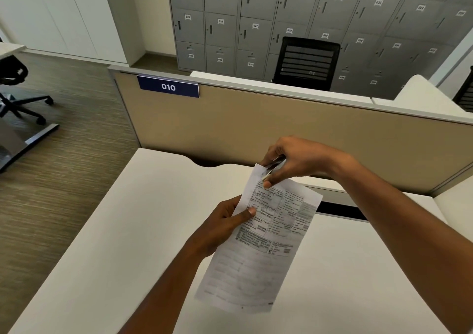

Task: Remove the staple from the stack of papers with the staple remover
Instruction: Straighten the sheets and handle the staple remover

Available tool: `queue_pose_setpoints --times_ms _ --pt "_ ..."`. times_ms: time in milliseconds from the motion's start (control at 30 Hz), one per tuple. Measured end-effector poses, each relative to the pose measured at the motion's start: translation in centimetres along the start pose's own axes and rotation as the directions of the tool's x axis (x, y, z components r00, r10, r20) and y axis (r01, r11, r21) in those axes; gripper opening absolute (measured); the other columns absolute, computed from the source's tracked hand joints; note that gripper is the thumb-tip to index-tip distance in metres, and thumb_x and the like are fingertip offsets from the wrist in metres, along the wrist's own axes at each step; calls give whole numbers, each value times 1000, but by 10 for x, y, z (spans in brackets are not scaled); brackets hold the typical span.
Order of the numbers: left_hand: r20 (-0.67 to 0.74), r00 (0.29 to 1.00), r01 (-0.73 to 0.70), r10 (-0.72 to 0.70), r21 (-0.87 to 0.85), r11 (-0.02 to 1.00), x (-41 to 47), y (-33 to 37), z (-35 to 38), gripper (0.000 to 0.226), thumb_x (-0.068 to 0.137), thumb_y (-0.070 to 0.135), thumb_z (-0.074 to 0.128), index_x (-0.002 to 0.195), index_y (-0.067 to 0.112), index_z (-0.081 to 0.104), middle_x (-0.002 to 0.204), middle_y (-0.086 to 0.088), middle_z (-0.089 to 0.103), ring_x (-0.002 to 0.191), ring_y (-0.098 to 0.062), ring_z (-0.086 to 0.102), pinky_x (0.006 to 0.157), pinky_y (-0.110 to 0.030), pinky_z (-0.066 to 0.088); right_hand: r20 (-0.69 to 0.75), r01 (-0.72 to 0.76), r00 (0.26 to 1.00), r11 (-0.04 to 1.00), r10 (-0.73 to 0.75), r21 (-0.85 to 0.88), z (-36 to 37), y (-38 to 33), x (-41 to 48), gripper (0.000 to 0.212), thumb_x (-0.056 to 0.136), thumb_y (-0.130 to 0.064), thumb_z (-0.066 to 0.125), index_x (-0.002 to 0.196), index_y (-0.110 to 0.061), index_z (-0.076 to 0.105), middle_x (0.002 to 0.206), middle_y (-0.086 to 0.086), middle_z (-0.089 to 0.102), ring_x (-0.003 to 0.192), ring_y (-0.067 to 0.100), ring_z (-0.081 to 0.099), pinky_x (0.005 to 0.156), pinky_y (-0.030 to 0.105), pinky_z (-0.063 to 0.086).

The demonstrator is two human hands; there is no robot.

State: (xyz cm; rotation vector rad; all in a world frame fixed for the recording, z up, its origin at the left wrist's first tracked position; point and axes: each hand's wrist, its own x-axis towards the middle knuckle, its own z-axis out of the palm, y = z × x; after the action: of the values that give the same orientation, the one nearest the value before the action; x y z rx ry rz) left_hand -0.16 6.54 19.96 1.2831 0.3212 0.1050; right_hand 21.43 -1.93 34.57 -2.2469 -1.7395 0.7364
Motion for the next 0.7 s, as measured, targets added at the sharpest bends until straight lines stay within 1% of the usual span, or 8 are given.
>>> queue_pose_setpoints --times_ms 67,167,267,333,433,500,600,700 --pt "4 1000 -3 3 7 1000 0 2 1 33 101 30 63 133 22 67 128 -8 74 113 -33 73 96 -56 59 22 -17 1000 999 18 -42 -3 -4 3 38 69 -55 84 99 -32 79 93 -21 75 86 -1 69 81 32 59" --pt "11 1000 -7 7 12 1000 -1 4 2 31 101 30 63 131 24 69 127 -7 75 112 -32 74 94 -52 61 78 -20 997 996 27 -92 -7 -11 6 35 69 -55 83 95 -33 78 91 -21 77 85 2 71 84 40 60" --pt "4 1000 -8 8 16 1000 -3 4 4 30 99 34 65 128 28 71 125 -4 76 111 -30 74 93 -49 62 115 -27 992 990 43 -139 -10 -18 10 34 69 -53 84 96 -35 78 90 -24 76 86 -2 69 82 34 60" --pt "-1 1000 -7 7 20 1000 -4 4 5 26 99 35 65 124 33 73 124 -2 76 110 -29 75 90 -44 63 115 -25 992 983 46 -183 -11 -24 12 33 68 -53 85 96 -35 78 88 -24 75 86 -2 68 79 29 58" --pt "-6 1000 -2 2 23 1000 -5 5 5 24 100 35 64 122 36 73 123 -1 77 109 -27 75 86 -39 64 121 -32 991 967 64 -253 -13 -32 16 33 70 -48 86 96 -28 79 89 -17 76 89 4 68 80 31 58" --pt "-10 1000 -1 1 25 1000 -5 5 6 24 100 36 64 121 37 73 123 0 77 108 -27 76 85 -38 64 142 -34 987 956 78 -293 -13 -38 17 32 72 -44 86 97 -24 79 90 -14 76 89 6 68 79 29 58" --pt "-17 1000 1 0 23 1000 -6 4 6 23 100 35 64 120 39 74 122 1 77 107 -26 76 82 -34 63 166 -25 982 933 91 -360 -12 -47 17 29 75 -39 85 97 -22 79 89 -13 74 86 6 65 72 26 53" --pt "-25 1000 -1 1 20 1000 -6 4 7 23 100 35 64 119 40 74 122 1 77 107 -25 76 82 -33 63 170 -18 981 910 97 -414 -9 -53 17 24 77 -37 84 95 -23 77 86 -12 71 82 5 62 63 23 45"
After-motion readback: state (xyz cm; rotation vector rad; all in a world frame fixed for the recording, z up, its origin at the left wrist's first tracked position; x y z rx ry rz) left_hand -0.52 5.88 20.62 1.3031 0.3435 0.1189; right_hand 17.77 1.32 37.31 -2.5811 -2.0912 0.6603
